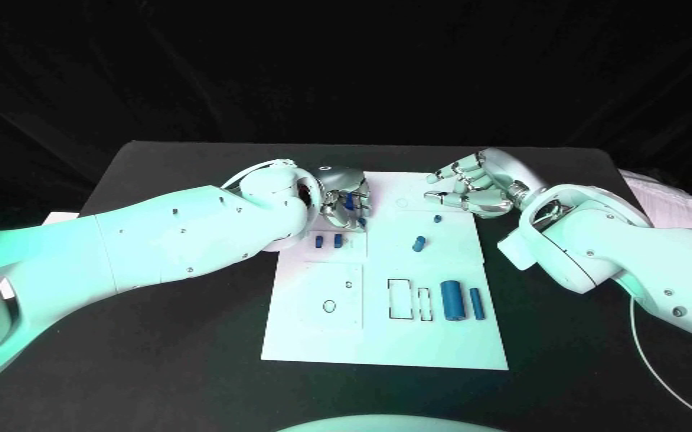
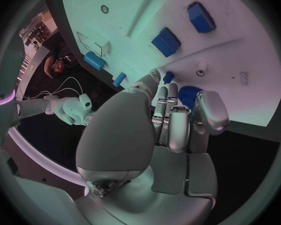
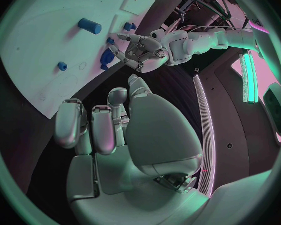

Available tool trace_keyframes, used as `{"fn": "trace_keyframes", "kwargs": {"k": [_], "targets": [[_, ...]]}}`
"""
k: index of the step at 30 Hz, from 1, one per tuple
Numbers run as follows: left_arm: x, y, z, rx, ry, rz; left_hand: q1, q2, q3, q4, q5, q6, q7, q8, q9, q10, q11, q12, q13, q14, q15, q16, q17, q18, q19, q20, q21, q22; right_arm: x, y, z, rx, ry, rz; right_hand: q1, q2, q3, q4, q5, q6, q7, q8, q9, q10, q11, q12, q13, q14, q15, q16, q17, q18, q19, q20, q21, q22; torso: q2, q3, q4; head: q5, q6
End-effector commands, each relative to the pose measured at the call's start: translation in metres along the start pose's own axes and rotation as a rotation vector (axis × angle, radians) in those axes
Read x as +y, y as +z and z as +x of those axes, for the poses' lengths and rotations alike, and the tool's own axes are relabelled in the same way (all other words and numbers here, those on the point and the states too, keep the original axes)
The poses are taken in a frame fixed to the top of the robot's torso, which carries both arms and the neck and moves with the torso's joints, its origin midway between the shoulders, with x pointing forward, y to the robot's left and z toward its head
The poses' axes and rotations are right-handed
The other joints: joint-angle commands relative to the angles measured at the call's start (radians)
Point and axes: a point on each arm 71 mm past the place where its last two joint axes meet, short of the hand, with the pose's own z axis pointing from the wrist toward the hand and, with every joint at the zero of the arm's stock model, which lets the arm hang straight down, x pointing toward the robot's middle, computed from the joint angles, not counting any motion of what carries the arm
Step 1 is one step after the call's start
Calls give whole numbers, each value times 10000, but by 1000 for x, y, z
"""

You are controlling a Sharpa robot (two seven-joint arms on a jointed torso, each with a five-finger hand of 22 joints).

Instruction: Assemble the parts on the task board

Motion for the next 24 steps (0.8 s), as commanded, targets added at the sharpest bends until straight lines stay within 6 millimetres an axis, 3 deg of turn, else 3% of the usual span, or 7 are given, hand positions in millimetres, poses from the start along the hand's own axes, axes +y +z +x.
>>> {"fn": "trace_keyframes", "kwargs": {"k": [1,16,24], "targets": [[-1,1,1,118,225,-220,89,187,174,-46,-12,129,-9,-73,-43,126,-16,-100,-60,301,-109,58,-3,-127,81,-8,97,79,2,0,1,32,-20,-151,-14,101,-46,-2,47,45,-16,28,15,-37,-11,-25,-6,392,-18,-40,4,181,-62,-29,-64,-5,-5,-3,1,4,-12],[-3,6,4,208,238,-358,189,295,861,-258,-5,360,3,-232,-236,414,-34,-392,-312,339,-128,125,-31,-175,135,-37,342,344,2,0,2,82,-23,-167,-11,103,-46,-3,49,46,-16,28,15,-35,-11,-20,-3,394,-19,-35,11,183,-66,-29,-68,-12,-3,-4,0,-2,-17],[-4,8,8,494,258,-364,75,241,956,-276,-15,429,-7,-260,-275,502,-46,-451,-361,360,-138,139,-54,-217,214,-49,552,532,3,0,2,113,-21,-180,-11,103,-46,-3,49,46,-16,28,15,-35,-11,-20,-3,394,-19,-35,11,183,-66,-29,-68,-12,-4,-5,1,-12,-31]]}}
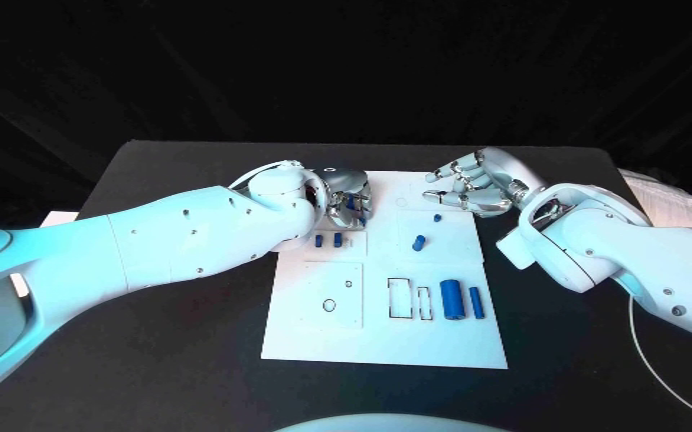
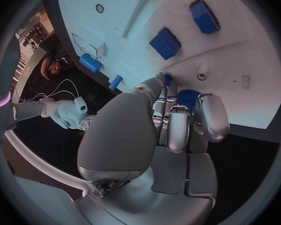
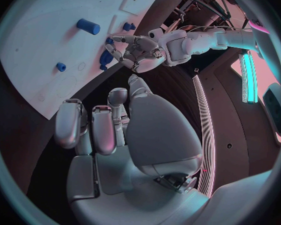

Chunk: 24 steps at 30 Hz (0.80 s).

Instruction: Assemble the parts on the task board

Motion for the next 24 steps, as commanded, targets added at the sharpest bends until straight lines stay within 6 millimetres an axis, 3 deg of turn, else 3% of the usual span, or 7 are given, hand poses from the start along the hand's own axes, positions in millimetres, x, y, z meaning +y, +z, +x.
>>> {"fn": "trace_keyframes", "kwargs": {"k": [1,11,24], "targets": [[-1,1,3,347,118,-41,-91,0,88,-6,-14,77,-5,-70,-13,87,-17,-34,-13,364,-67,46,-21,-114,98,1,79,33,2,0,2,95,-30,-131,-11,103,-46,-3,49,46,-16,28,17,-35,-11,-20,-4,394,-19,-35,10,183,-67,-29,-68,-13,-1,3,7,-4,-13],[0,1,7,808,264,-447,-148,-33,205,-61,-10,30,-1,-165,-79,91,-11,-133,-74,373,-68,44,-66,-108,97,-3,61,30,2,0,2,113,-28,-145,-7,105,-46,-4,49,48,-17,29,18,-33,-12,-13,0,394,-19,-34,13,182,-66,-29,-68,-12,1,-1,0,9,-32],[-3,3,7,508,353,-503,88,273,981,-609,-7,533,-11,-162,-122,762,-118,-166,-58,402,-166,107,-62,-136,140,-82,223,215,3,-1,2,126,-22,-177,15,114,-47,-12,53,56,-18,34,20,-18,-13,26,25,398,-20,-25,29,181,-60,-30,-66,-5,-1,5,10,0,-54]]}}
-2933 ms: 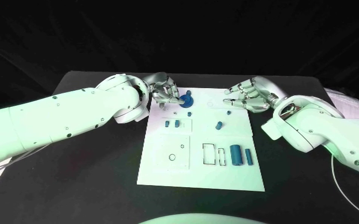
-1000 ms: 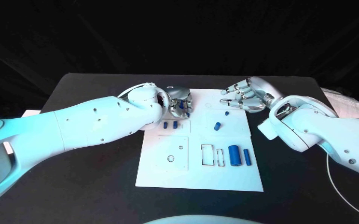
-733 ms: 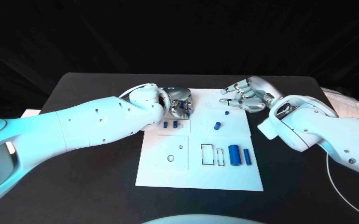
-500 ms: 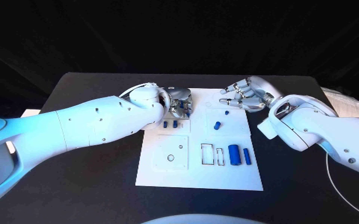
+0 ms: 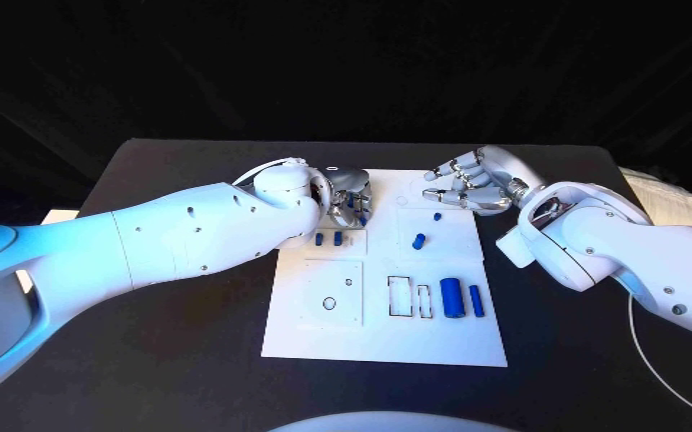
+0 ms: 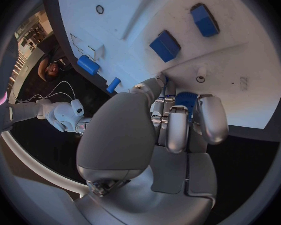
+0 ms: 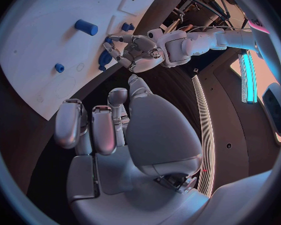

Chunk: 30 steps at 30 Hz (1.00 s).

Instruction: Assemble the parts on the task board

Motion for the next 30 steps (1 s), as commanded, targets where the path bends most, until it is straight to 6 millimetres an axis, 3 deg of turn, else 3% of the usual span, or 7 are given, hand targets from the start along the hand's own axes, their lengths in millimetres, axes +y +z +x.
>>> {"fn": "trace_keyframes", "kwargs": {"k": [1,17,30], "targets": [[1,0,6,147,142,-147,-55,86,264,-123,-3,178,8,-38,-17,199,8,-136,0,403,-95,68,-4,-153,68,-14,50,43,2,0,2,98,-33,-135,15,114,-47,-12,53,56,-17,34,14,-18,-13,25,9,398,-20,-24,9,181,-60,-30,-66,-6,-4,-1,3,10,-13],[1,-9,-2,-781,-661,198,-521,-18,612,-382,-15,407,52,-255,-96,504,18,-632,-25,410,-73,86,-69,-166,83,-9,119,150,2,0,2,102,-34,-148,20,118,-50,-12,54,62,-18,37,15,-16,-13,29,10,397,-20,-30,2,182,-62,-30,-69,-10,-11,-8,18,-41,56],[19,-28,-16,-1309,-1496,-5,-617,-33,639,-395,-15,423,52,-298,-110,517,23,-725,-33,409,-69,84,-88,-171,91,-5,141,176,0,1,2,95,-41,-115,20,119,-54,-10,54,66,-18,39,16,-18,-13,24,4,396,-20,-37,-8,182,-61,-30,-69,-9,-7,1,28,-7,174]]}}
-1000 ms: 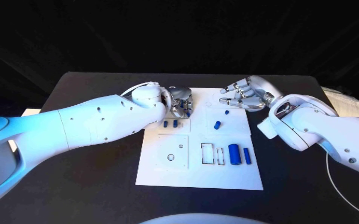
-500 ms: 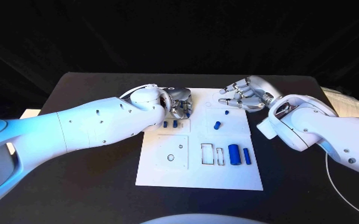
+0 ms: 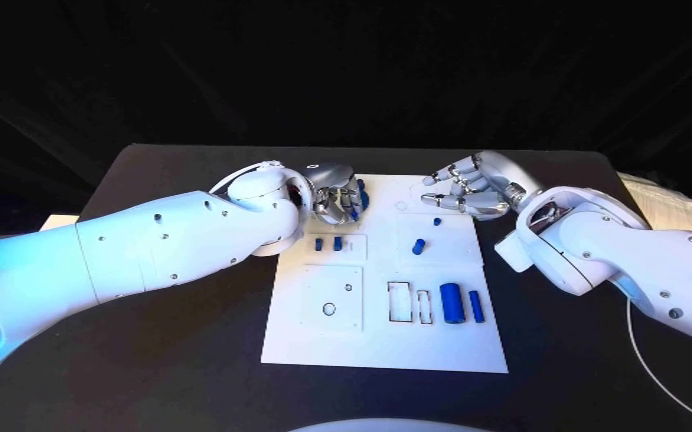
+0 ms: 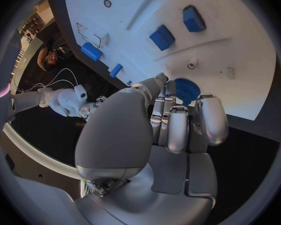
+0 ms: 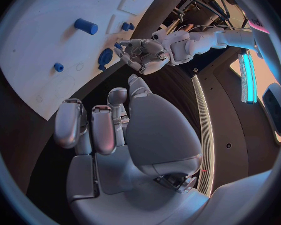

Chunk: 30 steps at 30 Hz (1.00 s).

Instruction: Assemble the parts on the task board

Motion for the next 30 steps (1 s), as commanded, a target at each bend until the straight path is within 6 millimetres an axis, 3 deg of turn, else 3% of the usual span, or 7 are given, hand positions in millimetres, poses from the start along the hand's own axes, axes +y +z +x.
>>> {"fn": "trace_keyframes", "kwargs": {"k": [1,14,30], "targets": [[3,-4,-3,-202,-474,18,-83,24,65,-14,16,76,26,-40,9,62,13,-56,-8,409,-71,42,-9,-180,92,-5,45,80,0,0,1,109,-39,-120,20,119,-55,-10,55,66,-18,39,9,-18,-13,23,6,396,-20,-37,-5,182,-61,-30,-69,-10,3,7,10,19,36],[28,-20,-5,243,-718,-434,-144,-22,119,-89,14,113,22,-89,-6,108,14,-161,-6,406,-69,43,-27,-178,87,-3,36,85,-1,-1,1,105,-50,-81,17,122,-63,-6,54,70,-17,41,10,-19,-12,22,2,398,-20,-32,6,183,-63,-30,-72,-14,10,2,-15,18,1],[36,-20,-3,759,-658,-798,-303,-67,80,-81,6,159,11,-127,-15,166,11,-249,3,398,-65,37,-56,-172,73,4,5,74,-1,0,1,122,-46,-85,17,122,-63,-6,54,70,-17,41,10,-19,-12,22,2,398,-20,-32,6,183,-63,-30,-72,-14,16,0,-16,84,-61]]}}
